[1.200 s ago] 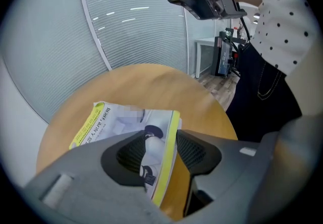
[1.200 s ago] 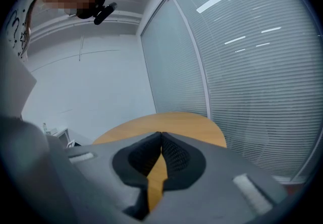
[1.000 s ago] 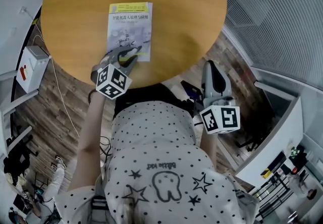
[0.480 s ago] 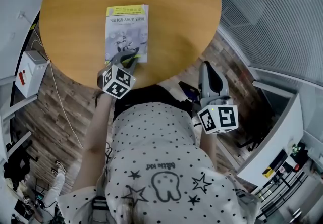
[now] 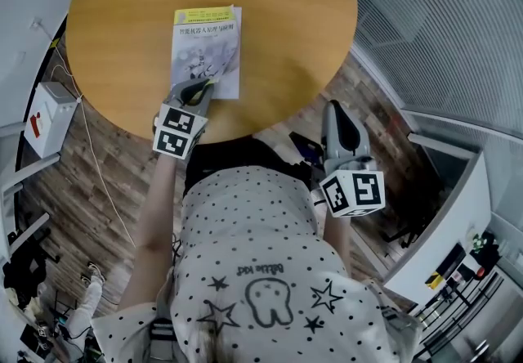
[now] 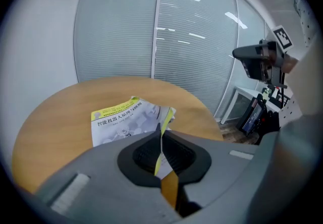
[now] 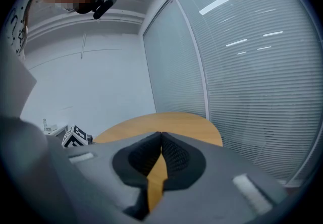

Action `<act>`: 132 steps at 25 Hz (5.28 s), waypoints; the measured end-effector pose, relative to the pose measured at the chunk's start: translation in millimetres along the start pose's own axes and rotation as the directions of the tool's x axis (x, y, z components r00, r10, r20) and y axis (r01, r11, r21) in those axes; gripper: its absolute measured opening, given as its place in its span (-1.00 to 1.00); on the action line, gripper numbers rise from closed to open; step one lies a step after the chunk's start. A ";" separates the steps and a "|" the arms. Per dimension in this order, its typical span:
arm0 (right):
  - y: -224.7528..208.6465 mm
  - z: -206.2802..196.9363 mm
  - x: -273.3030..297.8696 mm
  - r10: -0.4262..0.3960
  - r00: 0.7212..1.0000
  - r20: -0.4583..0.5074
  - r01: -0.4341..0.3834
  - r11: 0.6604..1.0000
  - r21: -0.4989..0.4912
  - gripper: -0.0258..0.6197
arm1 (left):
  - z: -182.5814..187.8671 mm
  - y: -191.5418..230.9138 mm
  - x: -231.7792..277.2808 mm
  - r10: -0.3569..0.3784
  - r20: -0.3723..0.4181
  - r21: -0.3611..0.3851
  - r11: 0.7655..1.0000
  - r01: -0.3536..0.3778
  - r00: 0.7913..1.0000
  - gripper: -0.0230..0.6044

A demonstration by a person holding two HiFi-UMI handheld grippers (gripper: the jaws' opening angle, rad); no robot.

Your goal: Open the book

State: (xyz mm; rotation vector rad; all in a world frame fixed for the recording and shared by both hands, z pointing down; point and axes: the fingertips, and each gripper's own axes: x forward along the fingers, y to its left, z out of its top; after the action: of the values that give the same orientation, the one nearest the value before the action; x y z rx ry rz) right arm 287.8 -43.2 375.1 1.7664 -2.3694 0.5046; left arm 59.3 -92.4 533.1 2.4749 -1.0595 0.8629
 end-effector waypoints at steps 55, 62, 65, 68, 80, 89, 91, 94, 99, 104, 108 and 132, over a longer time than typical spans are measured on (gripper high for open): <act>166.8 15.5 47.4 0.037 0.999 -0.009 -0.037 0.998 -0.058 -0.91 | -52.2 150.0 -138.3 0.322 0.180 -0.441 0.871 -0.216 0.930 -0.87; 153.2 18.7 42.2 0.014 1.000 -0.025 -0.015 0.998 -0.054 -0.91 | -61.0 148.7 -132.8 0.351 0.128 -0.482 0.839 -0.251 0.928 -0.86; 147.4 25.0 39.2 0.012 0.999 -0.031 -0.014 0.998 -0.054 -0.91 | -62.3 145.5 -131.1 0.364 0.103 -0.502 0.822 -0.268 0.926 -0.86; 150.4 25.2 40.7 0.016 0.999 -0.039 -0.019 0.998 -0.062 -0.91 | -71.6 149.9 -131.3 0.375 0.077 -0.527 0.802 -0.281 0.924 -0.86; 181.9 12.4 75.2 0.040 0.997 -0.073 -0.046 0.996 -0.080 -0.91 | -133.7 180.3 -114.0 0.372 -0.050 -0.551 0.764 -0.337 0.927 -0.85; 188.7 13.3 79.4 0.050 0.997 -0.058 -0.055 0.996 -0.075 -0.91 | -154.4 183.4 -97.9 0.338 -0.157 -0.519 0.771 -0.369 0.928 -0.82; 186.5 13.9 78.0 0.042 0.998 -0.052 -0.046 0.996 -0.073 -0.91 | -158.3 183.4 -95.1 0.332 -0.179 -0.513 0.772 -0.376 0.926 -0.82; 182.5 14.4 76.5 0.029 0.999 -0.041 -0.031 0.997 -0.067 -0.91 | -162.9 183.4 -91.1 0.330 -0.205 -0.486 0.783 -0.388 0.922 -0.81; 178.5 15.7 73.3 0.013 1.000 -0.028 -0.015 0.998 -0.062 -0.91 | -162.3 183.1 -90.2 0.309 -0.218 -0.452 0.809 -0.376 0.926 -0.78; 179.7 17.1 71.7 0.008 1.000 -0.013 -0.009 0.998 -0.057 -0.91 | -162.6 183.4 -91.4 0.288 -0.223 -0.473 0.803 -0.362 0.931 -0.77; 179.7 16.7 69.6 0.008 1.000 -0.007 -0.008 0.998 -0.056 -0.91 | -162.1 182.1 -90.7 0.293 -0.224 -0.455 0.812 -0.366 0.929 -0.75; 175.1 18.2 70.3 -0.012 1.000 -0.003 0.012 0.998 -0.066 -0.91 | -151.7 191.9 -112.0 0.335 -0.240 -0.310 0.863 -0.399 0.911 -0.02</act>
State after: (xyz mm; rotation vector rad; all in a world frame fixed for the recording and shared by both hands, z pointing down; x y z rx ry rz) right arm 101.9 -68.7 348.3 1.7491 -2.3430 0.4222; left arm -204.1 -86.3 587.5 1.8904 -1.5031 0.8861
